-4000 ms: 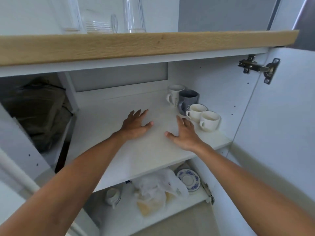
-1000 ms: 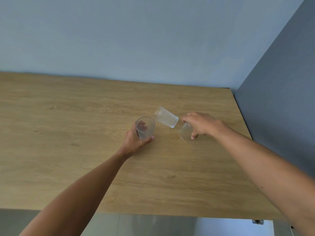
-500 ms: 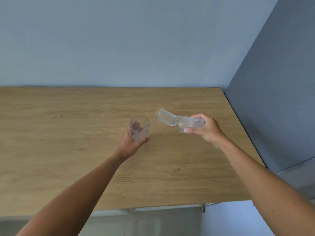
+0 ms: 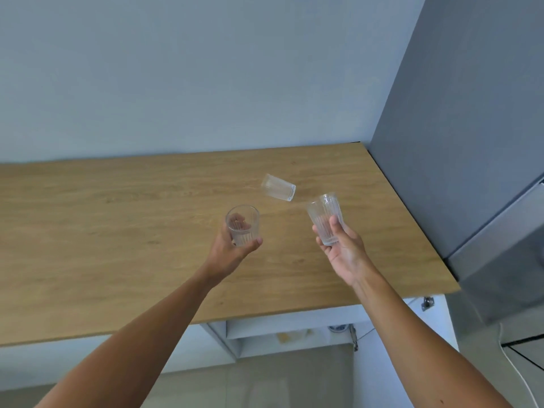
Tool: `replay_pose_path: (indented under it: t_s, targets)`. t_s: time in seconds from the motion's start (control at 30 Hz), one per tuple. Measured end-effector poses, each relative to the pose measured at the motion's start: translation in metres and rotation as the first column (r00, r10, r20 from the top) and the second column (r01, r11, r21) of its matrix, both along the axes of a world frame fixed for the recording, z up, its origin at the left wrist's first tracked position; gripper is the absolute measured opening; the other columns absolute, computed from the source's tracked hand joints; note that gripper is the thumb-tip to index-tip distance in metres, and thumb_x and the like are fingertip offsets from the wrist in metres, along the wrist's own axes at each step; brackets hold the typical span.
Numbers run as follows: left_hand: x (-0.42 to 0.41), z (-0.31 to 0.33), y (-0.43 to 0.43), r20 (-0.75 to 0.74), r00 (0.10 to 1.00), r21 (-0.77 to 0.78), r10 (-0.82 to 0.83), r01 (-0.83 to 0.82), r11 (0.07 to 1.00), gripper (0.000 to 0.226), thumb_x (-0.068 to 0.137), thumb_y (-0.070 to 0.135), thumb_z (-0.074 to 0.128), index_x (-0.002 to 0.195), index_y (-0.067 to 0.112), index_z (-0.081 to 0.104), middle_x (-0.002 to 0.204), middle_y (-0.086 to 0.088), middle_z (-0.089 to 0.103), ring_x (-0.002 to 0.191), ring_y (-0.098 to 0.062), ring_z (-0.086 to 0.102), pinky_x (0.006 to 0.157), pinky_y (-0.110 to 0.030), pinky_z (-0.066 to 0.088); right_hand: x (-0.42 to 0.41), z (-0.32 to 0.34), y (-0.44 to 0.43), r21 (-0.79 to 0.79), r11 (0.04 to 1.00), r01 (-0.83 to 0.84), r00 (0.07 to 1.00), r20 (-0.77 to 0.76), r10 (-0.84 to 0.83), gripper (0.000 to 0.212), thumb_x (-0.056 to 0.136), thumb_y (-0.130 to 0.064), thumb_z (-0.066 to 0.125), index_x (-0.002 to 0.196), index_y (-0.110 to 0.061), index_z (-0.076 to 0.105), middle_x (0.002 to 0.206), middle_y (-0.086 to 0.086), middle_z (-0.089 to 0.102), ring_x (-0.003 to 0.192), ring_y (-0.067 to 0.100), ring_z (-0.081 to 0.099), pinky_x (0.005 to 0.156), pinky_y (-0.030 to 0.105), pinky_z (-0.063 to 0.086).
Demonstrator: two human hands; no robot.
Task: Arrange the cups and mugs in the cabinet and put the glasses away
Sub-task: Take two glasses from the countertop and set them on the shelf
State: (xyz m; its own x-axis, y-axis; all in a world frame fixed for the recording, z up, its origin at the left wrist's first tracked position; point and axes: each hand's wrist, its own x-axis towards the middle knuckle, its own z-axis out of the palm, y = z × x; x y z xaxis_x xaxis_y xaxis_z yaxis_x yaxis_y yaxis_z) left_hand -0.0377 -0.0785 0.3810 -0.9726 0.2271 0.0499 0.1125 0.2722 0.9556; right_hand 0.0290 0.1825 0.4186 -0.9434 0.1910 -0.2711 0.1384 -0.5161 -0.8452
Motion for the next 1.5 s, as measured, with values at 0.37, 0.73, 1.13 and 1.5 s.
replay_pose_path:
  t_s: [0.37,0.73,1.13,1.5]
  targets:
    - [0.104,0.007,0.019,0.034,0.999,0.002,-0.029,0.029,1.0,0.052,0.076,0.04,0.082,0.114,0.025,0.05,0.107,-0.003,0.064,0.099,-0.019,0.062,0.084,-0.036,0.054,0.079,-0.009,-0.003,-0.066,0.986,-0.155,0.975,-0.169,0.142,0.101,0.057,-0.042,0.094,0.141,-0.009,0.048,0.123,0.008,0.065,0.11,0.021,0.065,0.093,0.026,0.054]
    - [0.174,-0.036,0.002,0.04,0.982,-0.057,-0.185,0.187,0.981,0.051,0.076,0.047,0.081,0.115,0.033,0.051,0.108,0.006,0.065,0.103,-0.015,0.063,0.092,-0.046,0.054,0.177,-0.063,-0.037,0.007,0.993,-0.121,0.98,-0.16,0.12,0.091,0.055,-0.032,0.097,0.132,-0.021,0.051,0.129,0.003,0.063,0.127,0.022,0.054,0.114,0.037,0.034]
    - [0.202,-0.171,0.008,0.066,0.969,-0.085,-0.239,0.244,0.966,0.057,0.077,0.037,0.084,0.122,0.023,0.053,0.108,0.015,0.061,0.1,0.004,0.058,0.083,-0.015,0.047,0.222,-0.2,-0.042,0.143,0.99,-0.017,0.997,-0.078,0.028,0.062,0.07,-0.005,0.074,0.128,-0.021,0.056,0.11,-0.009,0.068,0.113,0.014,0.059,0.089,0.027,0.051]
    - [0.102,-0.32,0.044,-0.069,0.988,-0.049,-0.141,0.137,0.989,0.058,0.075,0.039,0.084,0.121,0.024,0.054,0.113,0.006,0.065,0.105,-0.011,0.062,0.09,-0.027,0.05,0.138,-0.348,0.006,0.294,0.948,0.122,0.974,-0.218,-0.057,0.062,0.068,-0.005,0.085,0.122,-0.019,0.058,0.117,0.002,0.067,0.103,0.013,0.066,0.081,0.024,0.054]
